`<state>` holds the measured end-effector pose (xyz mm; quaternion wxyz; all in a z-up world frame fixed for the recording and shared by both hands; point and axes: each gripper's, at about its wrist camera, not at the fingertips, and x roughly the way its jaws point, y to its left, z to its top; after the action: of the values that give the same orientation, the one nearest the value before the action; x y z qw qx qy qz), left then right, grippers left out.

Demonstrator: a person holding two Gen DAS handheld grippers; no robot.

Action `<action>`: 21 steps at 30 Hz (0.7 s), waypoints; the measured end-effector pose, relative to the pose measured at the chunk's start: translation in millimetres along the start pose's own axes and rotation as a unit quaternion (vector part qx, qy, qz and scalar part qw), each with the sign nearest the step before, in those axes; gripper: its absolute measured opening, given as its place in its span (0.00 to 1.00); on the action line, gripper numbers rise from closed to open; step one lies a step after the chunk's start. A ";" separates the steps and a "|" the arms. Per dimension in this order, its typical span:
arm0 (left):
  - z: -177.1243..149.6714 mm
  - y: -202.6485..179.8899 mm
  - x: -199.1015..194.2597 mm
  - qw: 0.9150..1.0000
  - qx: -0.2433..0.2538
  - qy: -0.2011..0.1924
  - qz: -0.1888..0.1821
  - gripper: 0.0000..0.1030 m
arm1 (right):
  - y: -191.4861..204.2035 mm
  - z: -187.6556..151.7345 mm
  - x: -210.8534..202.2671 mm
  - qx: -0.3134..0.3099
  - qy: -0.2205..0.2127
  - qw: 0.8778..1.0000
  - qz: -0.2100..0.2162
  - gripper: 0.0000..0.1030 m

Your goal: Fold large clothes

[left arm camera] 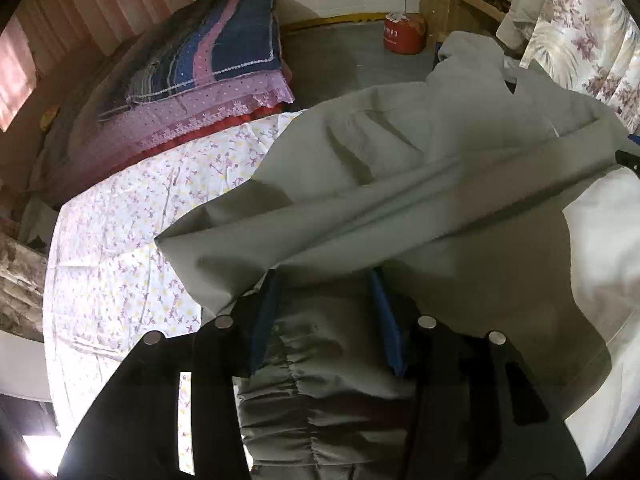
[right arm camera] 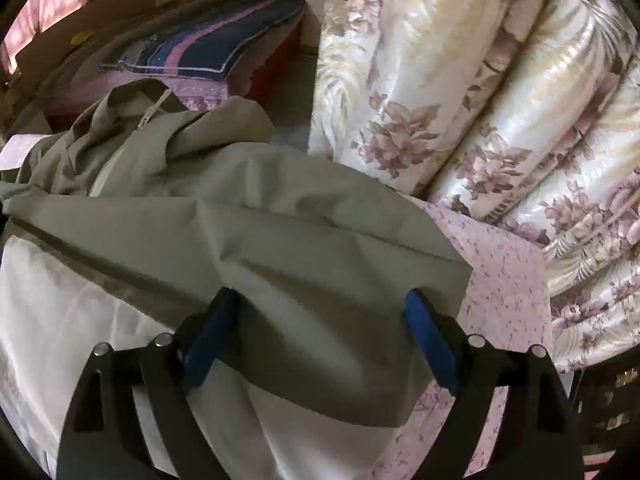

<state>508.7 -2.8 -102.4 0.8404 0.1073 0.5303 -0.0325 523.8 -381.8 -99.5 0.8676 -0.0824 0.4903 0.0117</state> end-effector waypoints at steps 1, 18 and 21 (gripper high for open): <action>0.0 -2.3 -3.0 1.000 0.004 0.002 0.010 0.46 | 1.1 -1.4 -9.8 0.000 -0.009 1.000 -0.011 0.83; -85.6 -10.6 -47.5 0.998 -0.033 -0.019 -0.050 0.96 | 22.7 -110.0 -61.2 -0.070 -0.020 0.997 0.007 0.93; -91.6 -4.2 -32.9 0.997 -0.047 -0.007 -0.068 0.97 | -6.3 -123.6 -43.7 -0.016 0.003 0.998 0.055 0.95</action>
<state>412.6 10.8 -111.4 0.8441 0.0312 0.5312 -0.0656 396.8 -404.5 -123.9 0.8628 -0.0697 0.4962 0.0670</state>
